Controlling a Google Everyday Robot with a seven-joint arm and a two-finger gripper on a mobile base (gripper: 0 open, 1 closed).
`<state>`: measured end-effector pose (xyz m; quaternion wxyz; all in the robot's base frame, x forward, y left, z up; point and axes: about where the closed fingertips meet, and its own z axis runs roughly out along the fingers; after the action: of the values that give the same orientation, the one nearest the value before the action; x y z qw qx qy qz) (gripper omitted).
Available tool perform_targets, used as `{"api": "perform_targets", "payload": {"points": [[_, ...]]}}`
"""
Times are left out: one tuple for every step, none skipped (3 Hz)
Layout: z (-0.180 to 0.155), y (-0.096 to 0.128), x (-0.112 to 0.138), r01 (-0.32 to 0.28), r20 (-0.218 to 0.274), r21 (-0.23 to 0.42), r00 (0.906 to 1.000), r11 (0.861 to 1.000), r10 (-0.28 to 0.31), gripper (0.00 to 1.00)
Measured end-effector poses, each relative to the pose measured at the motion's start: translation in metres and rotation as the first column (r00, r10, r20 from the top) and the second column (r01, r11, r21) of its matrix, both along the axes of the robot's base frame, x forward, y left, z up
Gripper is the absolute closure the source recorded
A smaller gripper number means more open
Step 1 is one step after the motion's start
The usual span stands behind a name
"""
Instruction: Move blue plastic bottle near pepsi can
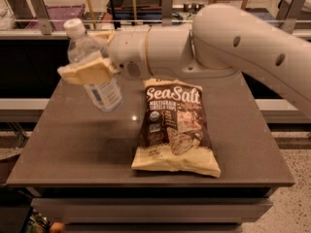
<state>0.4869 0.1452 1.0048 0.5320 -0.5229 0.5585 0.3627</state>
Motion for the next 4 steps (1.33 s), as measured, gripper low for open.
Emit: {"api": "perform_targets", "payload": {"points": [[0.027,-0.019,0.05,0.098,0.019,0.014,0.995,0.995,-0.098,1.0],[0.046,-0.036,0.095,0.16,0.045,0.06,0.9855,0.985,-0.163,1.0],[0.058,-0.041,0.143,0.197,0.074,0.117,0.9757,0.973,-0.206,1.0],[0.057,-0.038,0.184,0.212,0.084,0.161,0.9702,0.964,-0.227,1.0]]}}
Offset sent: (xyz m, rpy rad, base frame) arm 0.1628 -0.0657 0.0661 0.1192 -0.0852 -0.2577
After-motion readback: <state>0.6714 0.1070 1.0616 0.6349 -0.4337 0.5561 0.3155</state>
